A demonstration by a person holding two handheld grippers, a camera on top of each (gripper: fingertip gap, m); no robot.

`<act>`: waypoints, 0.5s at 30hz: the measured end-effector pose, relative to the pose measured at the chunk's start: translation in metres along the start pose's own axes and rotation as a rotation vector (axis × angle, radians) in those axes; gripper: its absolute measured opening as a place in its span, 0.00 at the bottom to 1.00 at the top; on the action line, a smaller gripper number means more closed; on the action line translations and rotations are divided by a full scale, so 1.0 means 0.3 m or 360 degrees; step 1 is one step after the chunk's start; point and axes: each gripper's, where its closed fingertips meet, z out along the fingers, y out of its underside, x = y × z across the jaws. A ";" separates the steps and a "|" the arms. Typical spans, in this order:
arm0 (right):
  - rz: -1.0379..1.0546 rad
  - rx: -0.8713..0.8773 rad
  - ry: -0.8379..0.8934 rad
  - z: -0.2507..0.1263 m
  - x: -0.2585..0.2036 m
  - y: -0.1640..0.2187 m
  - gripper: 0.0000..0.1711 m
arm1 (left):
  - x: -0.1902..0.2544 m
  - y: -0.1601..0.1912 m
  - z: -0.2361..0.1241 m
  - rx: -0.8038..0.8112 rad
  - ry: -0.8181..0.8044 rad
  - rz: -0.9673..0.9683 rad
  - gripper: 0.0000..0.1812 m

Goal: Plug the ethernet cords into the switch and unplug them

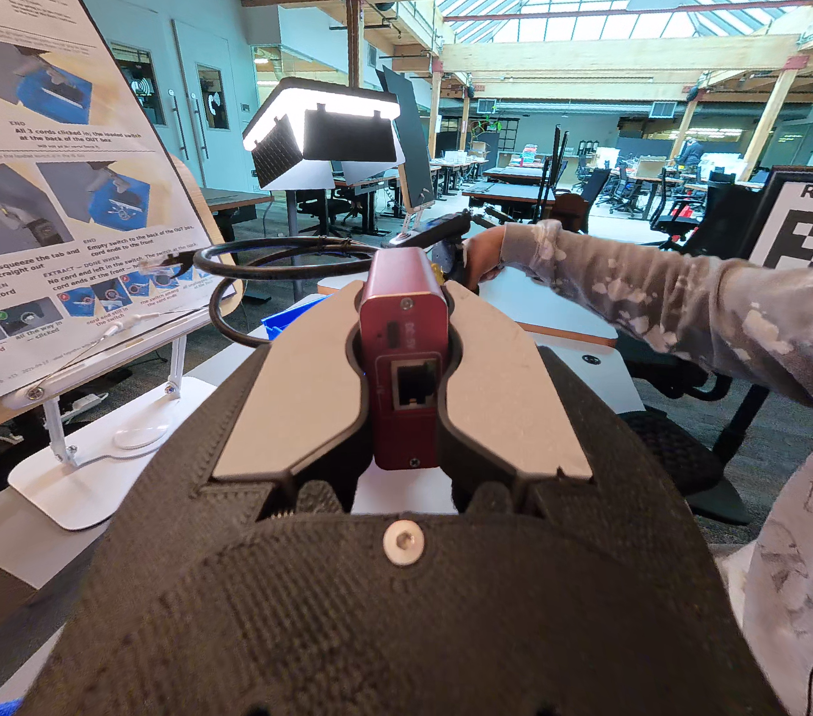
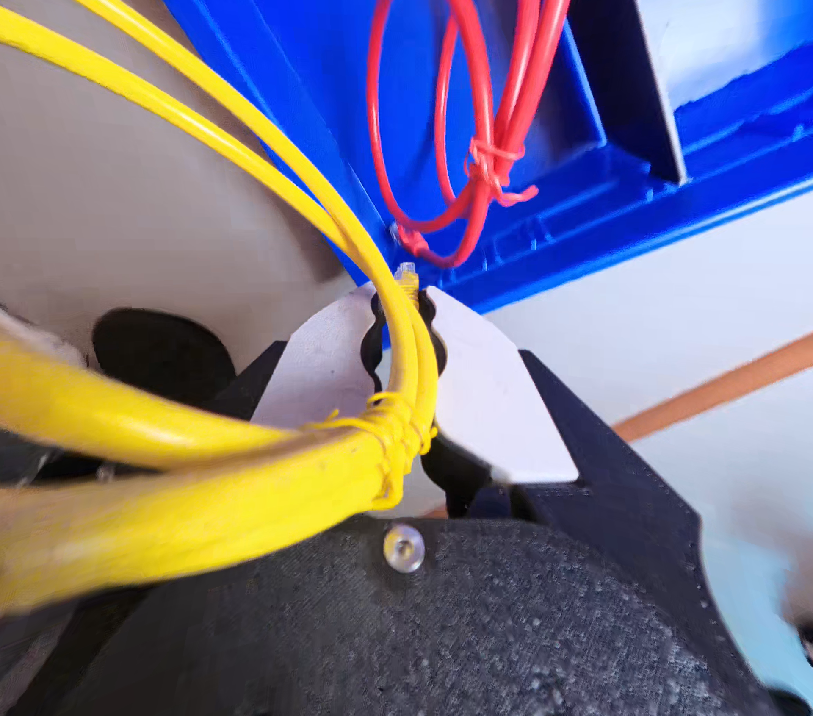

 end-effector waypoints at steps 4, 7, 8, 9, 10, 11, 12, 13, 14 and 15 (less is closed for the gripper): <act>0.0019 -0.0282 0.0041 0.019 0.024 0.017 0.07 | 0.004 0.004 0.002 -0.0006 0.0012 -0.0007 0.16; -0.0009 -0.0404 0.0055 0.027 0.028 -0.003 0.08 | 0.009 0.004 -0.001 -0.0013 0.0018 0.0001 0.16; -0.0022 -0.0434 0.0077 0.027 0.036 -0.009 0.08 | 0.009 0.003 -0.004 -0.0013 0.0016 0.0004 0.16; -0.0033 -0.0450 0.0108 0.026 0.048 -0.016 0.09 | 0.008 0.002 -0.007 -0.0011 0.0014 0.0006 0.16; -0.0038 -0.0450 0.0131 0.023 0.059 -0.025 0.09 | 0.006 0.000 -0.011 -0.0007 0.0011 0.0007 0.16; -0.0048 -0.0438 0.0160 0.014 0.071 -0.036 0.11 | 0.004 -0.003 -0.015 -0.0002 0.0009 0.0004 0.16; -0.0061 -0.0403 0.0192 0.000 0.082 -0.050 0.14 | 0.001 -0.005 -0.018 0.0004 0.0008 0.0001 0.16; -0.0071 -0.0344 0.0214 -0.019 0.089 -0.069 0.17 | -0.001 -0.007 -0.021 0.0009 0.0008 -0.0003 0.16; -0.0082 -0.0268 0.0255 -0.044 0.099 -0.092 0.21 | -0.004 -0.008 -0.023 0.0013 0.0008 -0.0007 0.16; -0.0099 -0.0176 0.0318 -0.073 0.112 -0.119 0.23 | -0.006 -0.008 -0.024 0.0015 0.0008 -0.0011 0.16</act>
